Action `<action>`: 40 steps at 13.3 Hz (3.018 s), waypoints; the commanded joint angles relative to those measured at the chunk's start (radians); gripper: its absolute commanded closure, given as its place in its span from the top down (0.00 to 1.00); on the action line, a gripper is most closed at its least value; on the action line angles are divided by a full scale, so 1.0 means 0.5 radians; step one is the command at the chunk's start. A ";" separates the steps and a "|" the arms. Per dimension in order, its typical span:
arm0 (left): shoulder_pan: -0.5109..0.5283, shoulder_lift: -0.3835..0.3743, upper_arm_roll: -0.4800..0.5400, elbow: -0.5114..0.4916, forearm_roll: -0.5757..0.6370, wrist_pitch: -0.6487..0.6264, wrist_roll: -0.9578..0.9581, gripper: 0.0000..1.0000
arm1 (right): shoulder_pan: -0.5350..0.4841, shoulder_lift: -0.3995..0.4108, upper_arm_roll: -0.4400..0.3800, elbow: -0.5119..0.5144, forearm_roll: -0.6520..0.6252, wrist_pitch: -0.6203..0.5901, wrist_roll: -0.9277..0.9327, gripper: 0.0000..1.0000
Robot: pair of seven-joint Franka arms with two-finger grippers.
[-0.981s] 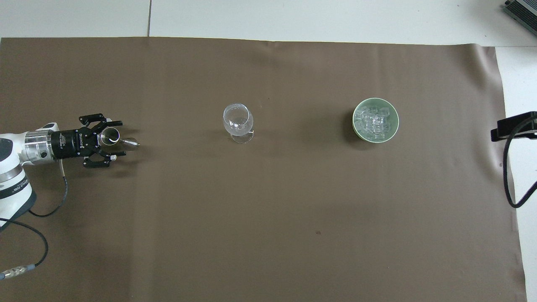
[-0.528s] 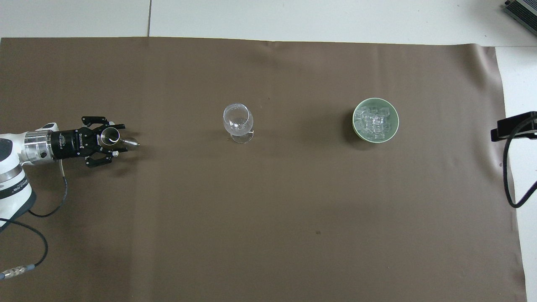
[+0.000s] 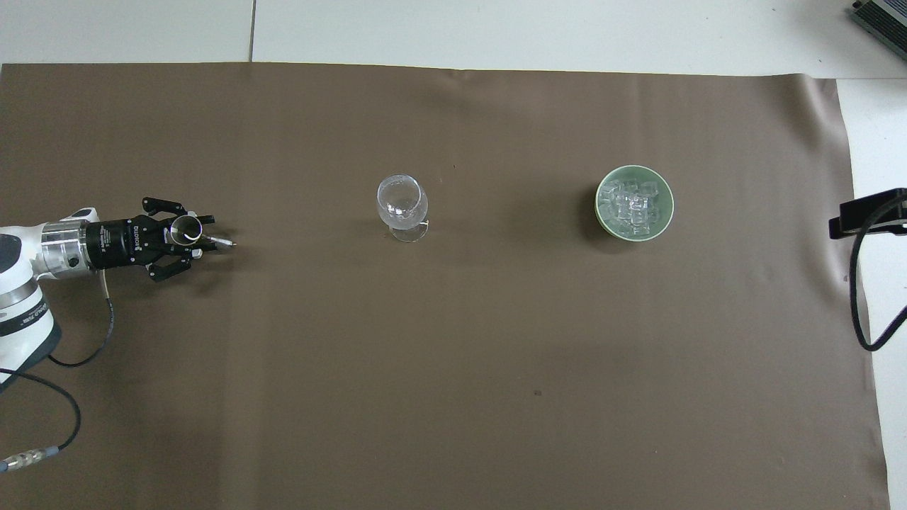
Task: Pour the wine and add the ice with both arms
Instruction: 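Close the left gripper around the silver jigger, then lift the jigger with the left gripper and carry it to the glass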
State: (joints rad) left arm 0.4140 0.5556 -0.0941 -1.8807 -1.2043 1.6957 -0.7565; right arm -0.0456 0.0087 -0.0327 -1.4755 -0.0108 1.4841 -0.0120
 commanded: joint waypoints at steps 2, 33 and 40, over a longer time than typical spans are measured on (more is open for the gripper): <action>-0.015 -0.028 0.016 -0.058 -0.040 0.036 0.025 0.43 | -0.004 -0.033 0.004 -0.034 0.034 -0.001 0.033 1.00; -0.312 -0.322 -0.011 0.074 0.126 0.072 -0.205 0.00 | -0.004 -0.033 0.004 -0.031 0.034 -0.001 0.033 1.00; -0.616 -0.552 -0.005 0.046 0.147 0.250 -0.505 0.00 | -0.004 -0.033 0.004 -0.031 0.034 -0.001 0.033 1.00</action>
State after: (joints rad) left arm 0.1492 0.3321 -0.1138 -1.8251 -1.1488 1.7827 -0.9640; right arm -0.0456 0.0087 -0.0327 -1.4755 -0.0108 1.4841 -0.0120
